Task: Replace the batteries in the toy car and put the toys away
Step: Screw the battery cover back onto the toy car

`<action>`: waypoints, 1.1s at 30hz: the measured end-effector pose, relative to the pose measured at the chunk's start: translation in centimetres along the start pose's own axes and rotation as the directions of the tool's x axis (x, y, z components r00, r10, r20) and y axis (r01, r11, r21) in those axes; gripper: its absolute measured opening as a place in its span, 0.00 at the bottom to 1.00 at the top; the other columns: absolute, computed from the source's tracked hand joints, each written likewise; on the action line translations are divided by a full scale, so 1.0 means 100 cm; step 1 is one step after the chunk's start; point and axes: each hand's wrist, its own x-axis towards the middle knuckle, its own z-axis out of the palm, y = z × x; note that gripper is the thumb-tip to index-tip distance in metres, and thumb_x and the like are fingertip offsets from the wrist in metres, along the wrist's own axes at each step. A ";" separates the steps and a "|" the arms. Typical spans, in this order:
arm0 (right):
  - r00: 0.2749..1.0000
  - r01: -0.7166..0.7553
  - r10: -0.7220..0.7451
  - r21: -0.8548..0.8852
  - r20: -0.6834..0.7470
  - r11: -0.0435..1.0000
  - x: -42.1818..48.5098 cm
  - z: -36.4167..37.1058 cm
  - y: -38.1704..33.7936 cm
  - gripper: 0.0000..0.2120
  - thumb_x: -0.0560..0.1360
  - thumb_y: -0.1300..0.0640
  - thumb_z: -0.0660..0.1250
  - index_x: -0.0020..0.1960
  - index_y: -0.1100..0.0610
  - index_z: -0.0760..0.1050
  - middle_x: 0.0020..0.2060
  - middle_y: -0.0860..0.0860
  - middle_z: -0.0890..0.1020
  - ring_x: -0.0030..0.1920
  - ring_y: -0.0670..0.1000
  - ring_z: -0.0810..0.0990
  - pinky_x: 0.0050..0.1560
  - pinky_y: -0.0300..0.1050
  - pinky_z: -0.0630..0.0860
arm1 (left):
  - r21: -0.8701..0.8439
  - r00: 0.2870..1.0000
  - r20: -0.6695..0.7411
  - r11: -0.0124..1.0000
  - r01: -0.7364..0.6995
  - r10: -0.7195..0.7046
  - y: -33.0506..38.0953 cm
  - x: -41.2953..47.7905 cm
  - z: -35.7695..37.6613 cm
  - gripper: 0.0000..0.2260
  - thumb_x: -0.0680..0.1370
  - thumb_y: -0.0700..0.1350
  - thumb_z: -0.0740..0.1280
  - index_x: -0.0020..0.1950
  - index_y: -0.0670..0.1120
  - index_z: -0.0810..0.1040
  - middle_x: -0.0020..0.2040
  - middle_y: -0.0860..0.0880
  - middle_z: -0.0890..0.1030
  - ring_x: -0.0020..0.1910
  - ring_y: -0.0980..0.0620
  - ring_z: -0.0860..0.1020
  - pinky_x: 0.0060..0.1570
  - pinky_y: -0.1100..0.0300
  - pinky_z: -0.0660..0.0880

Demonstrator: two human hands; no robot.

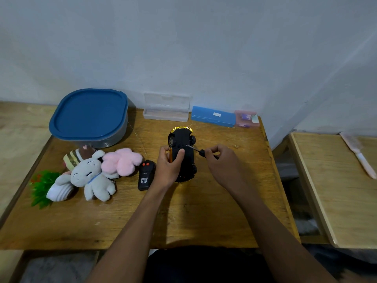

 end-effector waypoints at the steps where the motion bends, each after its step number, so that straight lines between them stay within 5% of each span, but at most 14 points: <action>1: 1.000 0.002 -0.002 0.004 0.000 1.000 0.000 0.000 0.000 0.08 0.80 0.48 0.60 0.50 0.50 0.75 0.36 0.46 0.77 0.31 0.42 0.73 0.27 0.33 0.64 | -0.004 1.000 0.001 1.000 0.001 -0.001 0.000 0.000 0.000 0.16 0.80 0.50 0.66 0.65 0.47 0.67 0.49 0.49 0.81 0.50 0.52 0.82 0.42 0.60 0.79; 22: 1.000 0.023 -0.023 -0.021 0.010 1.000 0.001 -0.004 -0.004 0.08 0.79 0.48 0.61 0.50 0.50 0.75 0.38 0.46 0.78 0.32 0.43 0.75 0.29 0.36 0.66 | 0.010 1.000 -0.017 1.000 -0.007 0.007 0.005 -0.001 -0.001 0.15 0.81 0.49 0.66 0.64 0.47 0.67 0.47 0.50 0.80 0.45 0.57 0.80 0.32 0.68 0.76; 33: 0.984 0.177 -0.160 -0.282 0.080 0.943 0.017 -0.020 -0.019 0.06 0.76 0.49 0.66 0.46 0.51 0.75 0.44 0.48 0.77 0.42 0.46 0.74 0.33 0.36 0.66 | 0.059 0.999 0.003 0.997 -0.048 0.048 0.004 -0.002 -0.002 0.13 0.81 0.49 0.66 0.61 0.49 0.67 0.47 0.51 0.78 0.46 0.56 0.79 0.34 0.69 0.76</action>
